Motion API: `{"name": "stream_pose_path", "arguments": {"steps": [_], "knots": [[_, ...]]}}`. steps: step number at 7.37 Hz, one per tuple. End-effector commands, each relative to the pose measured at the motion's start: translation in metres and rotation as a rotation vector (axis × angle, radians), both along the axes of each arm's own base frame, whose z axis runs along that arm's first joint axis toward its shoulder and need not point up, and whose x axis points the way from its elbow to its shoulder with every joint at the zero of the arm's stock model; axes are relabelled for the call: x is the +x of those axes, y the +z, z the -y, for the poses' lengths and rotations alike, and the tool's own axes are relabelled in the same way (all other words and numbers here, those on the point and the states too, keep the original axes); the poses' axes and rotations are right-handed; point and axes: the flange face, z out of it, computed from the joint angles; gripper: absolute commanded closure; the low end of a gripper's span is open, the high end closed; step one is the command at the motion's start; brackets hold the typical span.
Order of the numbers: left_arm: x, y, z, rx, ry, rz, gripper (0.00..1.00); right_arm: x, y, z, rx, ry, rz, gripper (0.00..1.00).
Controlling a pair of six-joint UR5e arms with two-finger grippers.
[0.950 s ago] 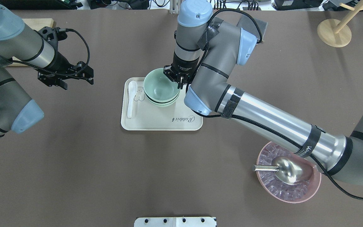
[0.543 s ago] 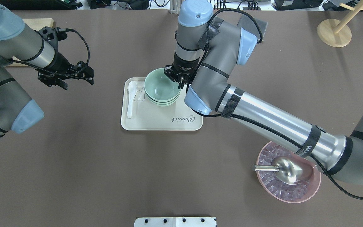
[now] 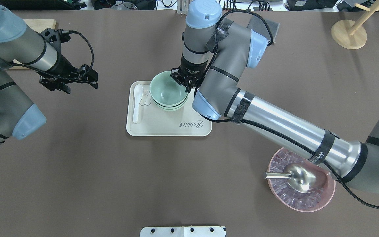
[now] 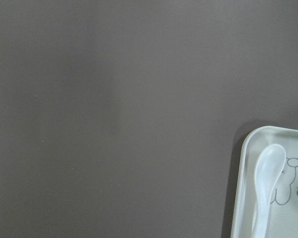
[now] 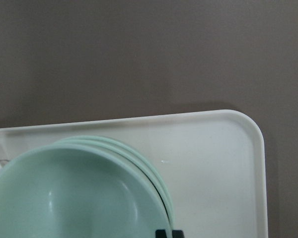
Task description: Stack green bowls together
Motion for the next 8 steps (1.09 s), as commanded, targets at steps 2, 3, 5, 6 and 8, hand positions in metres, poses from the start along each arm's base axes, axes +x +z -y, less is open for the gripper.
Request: {"name": "stream_pose_path", "arguments": {"steps": [2, 3, 5, 6, 8], "knots": [[0.000, 0.001, 0.000, -0.002, 0.001, 0.000, 0.02, -0.004, 0.004, 0.003, 0.000, 0.002, 0.016, 1.00], [0.000, 0.000, 0.000, -0.001, 0.001, 0.000, 0.02, -0.004, 0.003, 0.002, -0.001, 0.000, 0.018, 1.00], [0.000, 0.000, 0.000, 0.000, 0.001, 0.000, 0.02, -0.002, 0.002, 0.003, 0.001, 0.002, 0.022, 1.00], [0.000, 0.001, 0.000, -0.002, 0.001, 0.000, 0.02, 0.001, 0.000, 0.004, 0.005, 0.003, 0.030, 0.11], [0.000, 0.000, 0.000, 0.000, 0.001, 0.000, 0.02, 0.009, -0.007, 0.007, 0.009, 0.002, 0.054, 0.00]]}}
